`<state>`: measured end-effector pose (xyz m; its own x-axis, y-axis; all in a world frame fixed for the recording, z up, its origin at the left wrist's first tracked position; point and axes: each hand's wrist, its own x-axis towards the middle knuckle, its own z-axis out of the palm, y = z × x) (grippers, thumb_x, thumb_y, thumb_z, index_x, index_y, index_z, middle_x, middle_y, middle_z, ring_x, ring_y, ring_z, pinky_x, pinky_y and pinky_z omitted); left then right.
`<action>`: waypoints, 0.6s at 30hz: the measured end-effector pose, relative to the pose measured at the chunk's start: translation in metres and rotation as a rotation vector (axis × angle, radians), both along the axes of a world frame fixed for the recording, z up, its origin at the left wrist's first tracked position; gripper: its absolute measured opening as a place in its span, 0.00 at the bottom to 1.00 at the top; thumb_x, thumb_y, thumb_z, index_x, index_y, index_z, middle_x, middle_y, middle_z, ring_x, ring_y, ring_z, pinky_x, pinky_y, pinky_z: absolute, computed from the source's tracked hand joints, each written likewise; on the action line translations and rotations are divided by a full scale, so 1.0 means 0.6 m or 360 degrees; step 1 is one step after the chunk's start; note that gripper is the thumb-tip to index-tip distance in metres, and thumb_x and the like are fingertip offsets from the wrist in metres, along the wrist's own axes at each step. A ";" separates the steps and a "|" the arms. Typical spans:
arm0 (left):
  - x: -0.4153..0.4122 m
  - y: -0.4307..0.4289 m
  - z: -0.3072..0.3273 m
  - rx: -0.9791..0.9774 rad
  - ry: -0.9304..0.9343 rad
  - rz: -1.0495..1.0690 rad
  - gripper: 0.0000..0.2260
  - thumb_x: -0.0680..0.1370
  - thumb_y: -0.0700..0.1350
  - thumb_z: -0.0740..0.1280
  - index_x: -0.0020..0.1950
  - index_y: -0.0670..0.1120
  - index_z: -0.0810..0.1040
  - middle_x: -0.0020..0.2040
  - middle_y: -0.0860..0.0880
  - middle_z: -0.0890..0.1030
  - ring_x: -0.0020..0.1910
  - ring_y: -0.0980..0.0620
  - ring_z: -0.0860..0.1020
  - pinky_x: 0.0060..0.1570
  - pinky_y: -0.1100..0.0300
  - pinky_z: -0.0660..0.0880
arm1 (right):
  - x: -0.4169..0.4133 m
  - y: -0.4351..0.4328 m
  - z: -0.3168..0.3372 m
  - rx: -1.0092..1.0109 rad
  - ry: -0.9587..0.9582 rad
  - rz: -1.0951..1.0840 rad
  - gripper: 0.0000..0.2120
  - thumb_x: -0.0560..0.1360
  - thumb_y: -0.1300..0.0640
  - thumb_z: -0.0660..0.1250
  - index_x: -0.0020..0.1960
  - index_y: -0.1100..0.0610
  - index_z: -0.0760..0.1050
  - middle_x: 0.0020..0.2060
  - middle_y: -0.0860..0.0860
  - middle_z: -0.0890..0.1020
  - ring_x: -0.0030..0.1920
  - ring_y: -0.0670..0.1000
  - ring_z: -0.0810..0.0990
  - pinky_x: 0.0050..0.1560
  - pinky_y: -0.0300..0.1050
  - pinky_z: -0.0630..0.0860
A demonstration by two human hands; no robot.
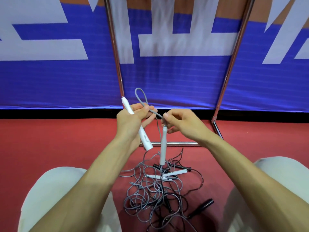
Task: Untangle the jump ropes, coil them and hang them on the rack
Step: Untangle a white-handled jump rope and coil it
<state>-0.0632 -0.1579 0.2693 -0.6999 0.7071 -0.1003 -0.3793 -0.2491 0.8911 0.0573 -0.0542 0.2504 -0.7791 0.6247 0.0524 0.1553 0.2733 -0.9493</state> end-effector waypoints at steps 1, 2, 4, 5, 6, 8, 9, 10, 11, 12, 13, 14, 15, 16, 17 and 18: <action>-0.003 -0.001 0.001 0.0016 -0.0034 0.0008 0.01 0.79 0.32 0.65 0.48 0.36 0.75 0.41 0.41 0.82 0.38 0.50 0.84 0.43 0.60 0.82 | -0.001 -0.001 0.001 0.0084 0.0023 -0.0001 0.09 0.79 0.60 0.64 0.41 0.57 0.79 0.37 0.53 0.82 0.37 0.48 0.80 0.44 0.45 0.81; -0.004 -0.003 0.001 0.0024 -0.0048 0.0010 0.01 0.79 0.32 0.65 0.49 0.36 0.75 0.41 0.41 0.82 0.39 0.49 0.85 0.43 0.60 0.82 | -0.002 -0.002 0.001 0.0163 0.0034 -0.0017 0.07 0.77 0.61 0.66 0.41 0.56 0.79 0.36 0.53 0.82 0.37 0.48 0.81 0.44 0.44 0.81; -0.004 -0.004 0.000 0.0015 -0.0009 -0.0009 0.01 0.79 0.33 0.65 0.50 0.36 0.75 0.42 0.41 0.82 0.40 0.50 0.85 0.43 0.60 0.82 | -0.004 -0.004 0.002 0.0302 0.0000 -0.0082 0.07 0.76 0.62 0.68 0.40 0.55 0.80 0.33 0.51 0.83 0.34 0.47 0.82 0.43 0.42 0.81; -0.005 -0.004 -0.002 -0.0003 0.0032 -0.0029 0.02 0.79 0.33 0.65 0.51 0.36 0.75 0.43 0.41 0.83 0.41 0.50 0.85 0.44 0.60 0.82 | -0.005 -0.006 0.001 0.0351 -0.0037 -0.0114 0.07 0.76 0.62 0.68 0.39 0.56 0.80 0.32 0.51 0.83 0.32 0.47 0.82 0.42 0.40 0.80; -0.006 -0.003 -0.004 -0.0034 0.0081 -0.0057 0.03 0.80 0.35 0.64 0.52 0.36 0.75 0.44 0.41 0.83 0.42 0.50 0.85 0.46 0.59 0.82 | -0.005 -0.006 0.001 0.0384 -0.0078 -0.0149 0.07 0.76 0.62 0.68 0.39 0.56 0.80 0.31 0.51 0.83 0.29 0.46 0.81 0.40 0.38 0.79; -0.008 0.000 -0.006 -0.0159 0.0205 -0.0163 0.07 0.82 0.38 0.61 0.59 0.38 0.74 0.48 0.43 0.83 0.46 0.50 0.84 0.52 0.56 0.81 | -0.003 -0.004 0.003 0.0396 -0.0119 -0.0238 0.07 0.75 0.62 0.67 0.39 0.59 0.79 0.29 0.53 0.82 0.26 0.45 0.80 0.36 0.35 0.76; -0.010 0.001 -0.008 -0.0257 0.0295 -0.0235 0.10 0.83 0.39 0.60 0.63 0.40 0.73 0.50 0.44 0.83 0.48 0.51 0.83 0.53 0.55 0.80 | -0.001 -0.001 0.004 0.0352 -0.0095 -0.0281 0.07 0.75 0.63 0.67 0.38 0.60 0.79 0.28 0.54 0.82 0.25 0.46 0.79 0.34 0.36 0.75; -0.010 0.002 -0.011 -0.0366 0.0407 -0.0314 0.12 0.83 0.41 0.59 0.66 0.41 0.71 0.52 0.46 0.83 0.51 0.51 0.83 0.55 0.56 0.79 | 0.001 0.002 0.006 0.0273 -0.0045 -0.0319 0.08 0.75 0.64 0.66 0.38 0.61 0.79 0.28 0.55 0.81 0.25 0.48 0.78 0.33 0.38 0.75; -0.010 0.003 -0.014 -0.0469 0.0529 -0.0394 0.14 0.83 0.42 0.59 0.69 0.42 0.70 0.54 0.46 0.82 0.52 0.51 0.82 0.55 0.57 0.77 | 0.003 0.006 0.008 0.0179 0.0015 -0.0355 0.09 0.76 0.64 0.66 0.37 0.62 0.78 0.28 0.55 0.81 0.24 0.48 0.76 0.30 0.39 0.73; -0.008 0.003 -0.018 -0.0548 0.0642 -0.0470 0.14 0.83 0.43 0.59 0.69 0.43 0.70 0.56 0.46 0.82 0.53 0.51 0.81 0.54 0.59 0.75 | 0.006 0.009 0.011 0.0086 0.0071 -0.0387 0.10 0.76 0.64 0.66 0.36 0.62 0.78 0.26 0.54 0.80 0.24 0.48 0.74 0.28 0.39 0.71; -0.006 0.003 -0.021 -0.0601 0.0749 -0.0543 0.14 0.83 0.43 0.59 0.68 0.43 0.72 0.56 0.46 0.82 0.54 0.51 0.81 0.52 0.61 0.74 | 0.009 0.012 0.014 0.0005 0.0111 -0.0413 0.11 0.76 0.64 0.67 0.35 0.62 0.78 0.24 0.51 0.79 0.23 0.46 0.72 0.26 0.38 0.68; -0.004 0.003 -0.024 -0.0631 0.0866 -0.0617 0.12 0.83 0.44 0.60 0.65 0.45 0.74 0.56 0.46 0.82 0.54 0.50 0.80 0.52 0.62 0.74 | 0.011 0.013 0.017 -0.0069 0.0141 -0.0435 0.11 0.76 0.63 0.67 0.34 0.61 0.78 0.23 0.50 0.77 0.22 0.46 0.69 0.24 0.37 0.64; -0.001 0.002 -0.026 -0.0652 0.0981 -0.0689 0.09 0.83 0.45 0.60 0.61 0.46 0.76 0.54 0.46 0.82 0.53 0.49 0.80 0.52 0.61 0.73 | 0.012 0.013 0.019 -0.0144 0.0176 -0.0454 0.11 0.76 0.62 0.67 0.34 0.61 0.78 0.24 0.51 0.77 0.22 0.45 0.67 0.24 0.36 0.62; 0.002 0.000 -0.026 -0.0675 0.1060 -0.0756 0.07 0.83 0.46 0.61 0.57 0.46 0.76 0.52 0.46 0.82 0.51 0.48 0.80 0.52 0.60 0.73 | 0.013 0.013 0.021 -0.0234 0.0218 -0.0468 0.11 0.75 0.61 0.68 0.34 0.61 0.78 0.27 0.53 0.79 0.21 0.45 0.66 0.23 0.35 0.61; 0.003 -0.001 -0.026 -0.0690 0.1088 -0.0817 0.08 0.83 0.46 0.60 0.56 0.45 0.77 0.50 0.45 0.83 0.50 0.46 0.81 0.52 0.59 0.75 | 0.014 0.014 0.021 -0.0335 0.0254 -0.0480 0.10 0.75 0.61 0.68 0.35 0.61 0.79 0.31 0.54 0.81 0.21 0.45 0.65 0.23 0.35 0.60; 0.005 -0.001 -0.026 -0.0692 0.1071 -0.0884 0.09 0.83 0.45 0.60 0.56 0.43 0.77 0.48 0.44 0.83 0.47 0.46 0.82 0.51 0.59 0.76 | 0.015 0.015 0.021 -0.0441 0.0275 -0.0485 0.09 0.75 0.61 0.69 0.36 0.62 0.79 0.34 0.55 0.82 0.20 0.44 0.65 0.22 0.34 0.60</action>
<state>-0.0602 -0.1587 0.2540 -0.2847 0.9495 -0.1319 0.2787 0.2136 0.9363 0.0660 -0.0452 0.2629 -0.5520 0.8331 -0.0361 0.0222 -0.0286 -0.9993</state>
